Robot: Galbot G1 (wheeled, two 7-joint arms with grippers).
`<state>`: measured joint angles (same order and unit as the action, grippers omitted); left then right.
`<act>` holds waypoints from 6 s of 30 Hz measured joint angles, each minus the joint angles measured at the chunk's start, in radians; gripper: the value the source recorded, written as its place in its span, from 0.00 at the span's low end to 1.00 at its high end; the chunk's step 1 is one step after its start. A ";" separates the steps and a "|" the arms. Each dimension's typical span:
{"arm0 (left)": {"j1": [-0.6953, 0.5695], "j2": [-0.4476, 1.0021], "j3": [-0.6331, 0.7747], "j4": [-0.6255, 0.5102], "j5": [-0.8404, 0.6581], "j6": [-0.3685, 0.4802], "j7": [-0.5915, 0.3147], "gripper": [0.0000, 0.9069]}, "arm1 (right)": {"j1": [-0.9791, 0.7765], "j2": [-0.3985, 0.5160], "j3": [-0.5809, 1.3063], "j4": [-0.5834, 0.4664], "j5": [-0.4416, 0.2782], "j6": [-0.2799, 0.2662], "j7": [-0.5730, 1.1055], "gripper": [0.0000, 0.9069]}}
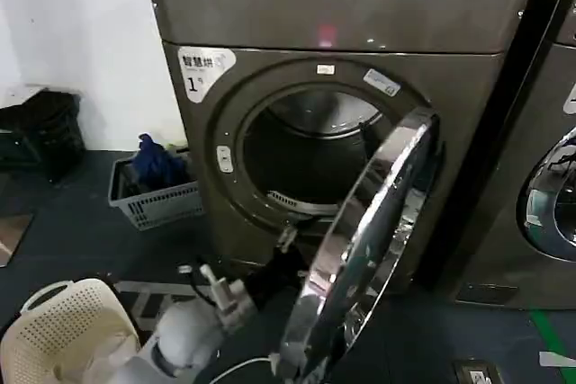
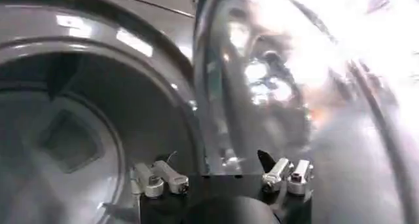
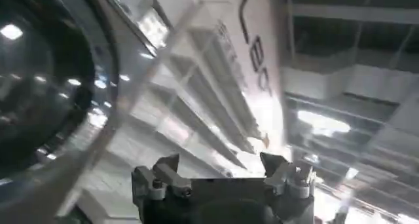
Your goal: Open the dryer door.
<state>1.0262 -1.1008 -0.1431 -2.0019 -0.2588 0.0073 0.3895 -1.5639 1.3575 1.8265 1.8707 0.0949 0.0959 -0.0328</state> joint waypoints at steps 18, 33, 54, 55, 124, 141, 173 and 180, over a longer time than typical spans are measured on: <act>-0.224 -0.083 0.281 0.126 -0.010 0.008 -0.001 1.00 | -0.066 -0.007 0.208 -0.079 0.125 -0.055 0.028 1.00; -0.430 -0.254 0.493 0.296 -0.012 0.006 -0.004 1.00 | -0.129 -0.039 0.375 -0.214 0.052 0.019 0.114 1.00; -0.576 -0.431 0.581 0.490 -0.026 0.000 -0.003 1.00 | -0.188 0.002 0.522 -0.318 -0.025 0.065 0.142 1.00; -0.578 -0.441 0.577 0.499 -0.026 0.001 -0.003 1.00 | -0.188 0.003 0.523 -0.315 -0.025 0.065 0.142 1.00; 0.128 0.344 -0.045 -0.294 -0.083 0.166 -0.084 1.00 | -0.035 -0.073 0.236 -0.246 0.021 0.039 0.129 1.00; 0.268 0.551 -0.319 -0.221 -0.271 0.603 -0.439 1.00 | -0.037 -0.082 0.201 -0.306 0.088 0.022 0.234 1.00; 0.315 0.912 -0.190 0.172 -1.529 0.729 -1.157 1.00 | -0.085 -0.080 0.226 -0.353 0.261 0.137 0.207 1.00; 0.292 0.941 -0.188 0.203 -1.650 0.729 -1.206 1.00 | -0.087 -0.080 0.227 -0.357 0.260 0.159 0.199 1.00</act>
<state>1.3183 -0.1595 -0.3316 -1.7992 -1.9089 0.7363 -0.8169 -1.6511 1.2773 2.0535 1.5134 0.3551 0.2545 0.1660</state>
